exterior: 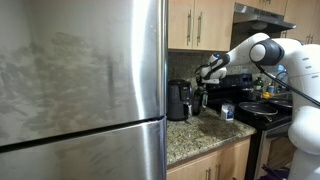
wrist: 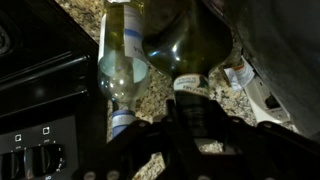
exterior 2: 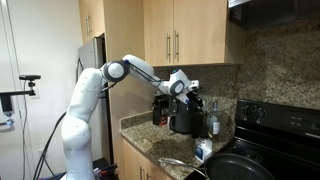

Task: Place the two bottles between the air fryer and the stove then move the salt shaker to the left

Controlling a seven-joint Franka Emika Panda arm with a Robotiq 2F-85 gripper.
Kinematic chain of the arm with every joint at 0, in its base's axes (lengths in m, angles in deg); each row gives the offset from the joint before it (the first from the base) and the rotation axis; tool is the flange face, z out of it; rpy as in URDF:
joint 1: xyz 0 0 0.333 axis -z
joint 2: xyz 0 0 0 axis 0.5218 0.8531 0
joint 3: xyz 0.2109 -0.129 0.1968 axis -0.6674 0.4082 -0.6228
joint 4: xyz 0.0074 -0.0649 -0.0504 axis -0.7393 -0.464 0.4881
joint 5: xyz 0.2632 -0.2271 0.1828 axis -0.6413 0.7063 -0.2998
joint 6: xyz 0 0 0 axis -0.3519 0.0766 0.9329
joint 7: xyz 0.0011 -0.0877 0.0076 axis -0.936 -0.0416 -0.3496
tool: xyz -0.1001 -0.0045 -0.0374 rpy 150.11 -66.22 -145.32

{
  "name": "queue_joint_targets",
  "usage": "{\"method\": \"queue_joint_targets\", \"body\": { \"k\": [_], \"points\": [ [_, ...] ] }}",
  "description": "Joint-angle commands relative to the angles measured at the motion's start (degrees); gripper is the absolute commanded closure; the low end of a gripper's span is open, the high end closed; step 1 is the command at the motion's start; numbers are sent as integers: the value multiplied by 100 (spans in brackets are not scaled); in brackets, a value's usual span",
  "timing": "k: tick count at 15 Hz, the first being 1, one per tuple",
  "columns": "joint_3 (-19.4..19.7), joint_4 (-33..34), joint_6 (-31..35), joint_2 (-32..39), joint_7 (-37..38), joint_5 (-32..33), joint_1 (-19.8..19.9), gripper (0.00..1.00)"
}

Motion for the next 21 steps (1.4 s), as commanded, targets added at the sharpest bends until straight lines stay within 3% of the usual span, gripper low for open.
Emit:
{"method": "queue_joint_targets", "body": {
  "k": [1, 6, 12, 18, 19, 20, 21],
  "points": [
    [300, 589, 233, 395, 347, 432, -269, 94],
    [961, 1095, -30, 821, 905, 1252, -650, 94],
    [914, 1327, -413, 1014, 1085, 985, -508, 94],
    [848, 1063, -422, 854, 1135, 890, -441, 94],
    [731, 989, -478, 775, 1035, 783, -363, 50],
    [715, 940, -483, 729, 1027, 742, -354, 49],
    [620, 858, -556, 646, 945, 633, -298, 42]
  ]
}}
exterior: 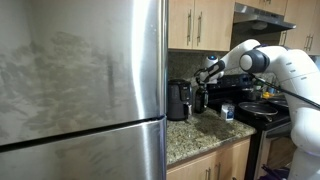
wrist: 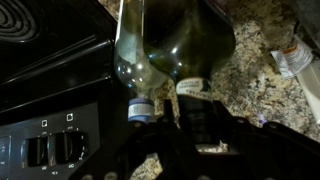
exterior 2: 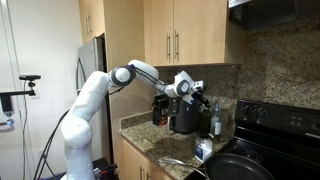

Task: Place the two bottles between the air fryer and the stove then move the salt shaker to the left

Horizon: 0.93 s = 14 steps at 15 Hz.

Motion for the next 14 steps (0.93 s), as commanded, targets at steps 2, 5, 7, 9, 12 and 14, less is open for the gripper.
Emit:
{"method": "queue_joint_targets", "body": {
  "k": [2, 5, 7, 9, 12, 14],
  "points": [
    [-462, -400, -464, -403, -413, -487, 327, 26],
    [-498, -655, -805, -775, -564, -521, 356, 1],
    [-396, -927, -1034, -1174, -557, -314, 295, 0],
    [-384, -1212, -1528, -1617, -636, -139, 312, 0],
    [-445, -1563, -2744, -2155, -783, -43, 497, 0],
    [-491, -1860, -3467, -2502, -1024, -240, 672, 0]
  ]
}}
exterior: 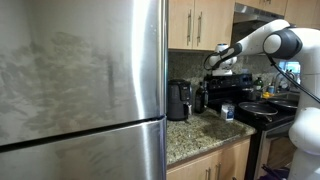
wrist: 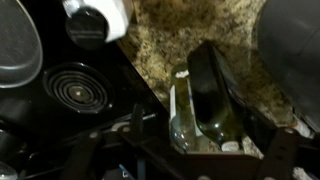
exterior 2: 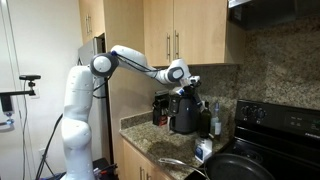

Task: Place the two bottles between the air fryer and the stove then move the salt shaker to the left

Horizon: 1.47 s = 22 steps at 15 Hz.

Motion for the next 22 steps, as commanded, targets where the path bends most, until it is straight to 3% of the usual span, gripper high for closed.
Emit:
{"method": "queue_joint_targets", "body": {
  "k": [1, 3, 4, 8, 17, 18, 22],
  "points": [
    [-104, -696, -1096, -665, -244, 14, 349, 0],
    [26, -921, -1057, -707, 231, 371, 551, 0],
    [-135, -553, -1079, -537, 53, 205, 501, 0],
    [-178, -598, -1067, -562, 72, 226, 570, 0],
    [222, 541, -1501, 936, 2076, -405, 1011, 0],
    [215, 142, -1178, 655, 1833, -163, 954, 0],
    [224, 497, -1465, 1085, 2070, -304, 969, 0]
  ]
}}
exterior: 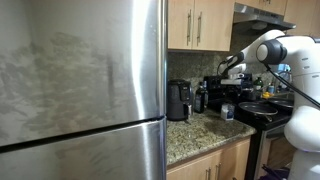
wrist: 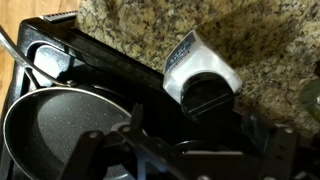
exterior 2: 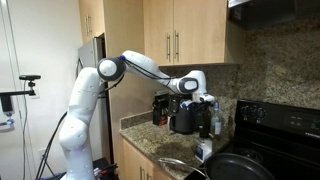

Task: Place the two bottles between the air fryer and the stove then move the salt shaker to the left

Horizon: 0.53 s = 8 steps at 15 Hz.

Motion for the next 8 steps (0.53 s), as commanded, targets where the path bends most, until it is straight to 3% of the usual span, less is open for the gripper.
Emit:
{"method": "queue_joint_targets", "body": {
  "k": [1, 8],
  "points": [
    [-3, 215, -203, 293, 165, -48, 7, 0],
    [30, 139, 507, 554, 732, 19, -32, 0]
  ]
}}
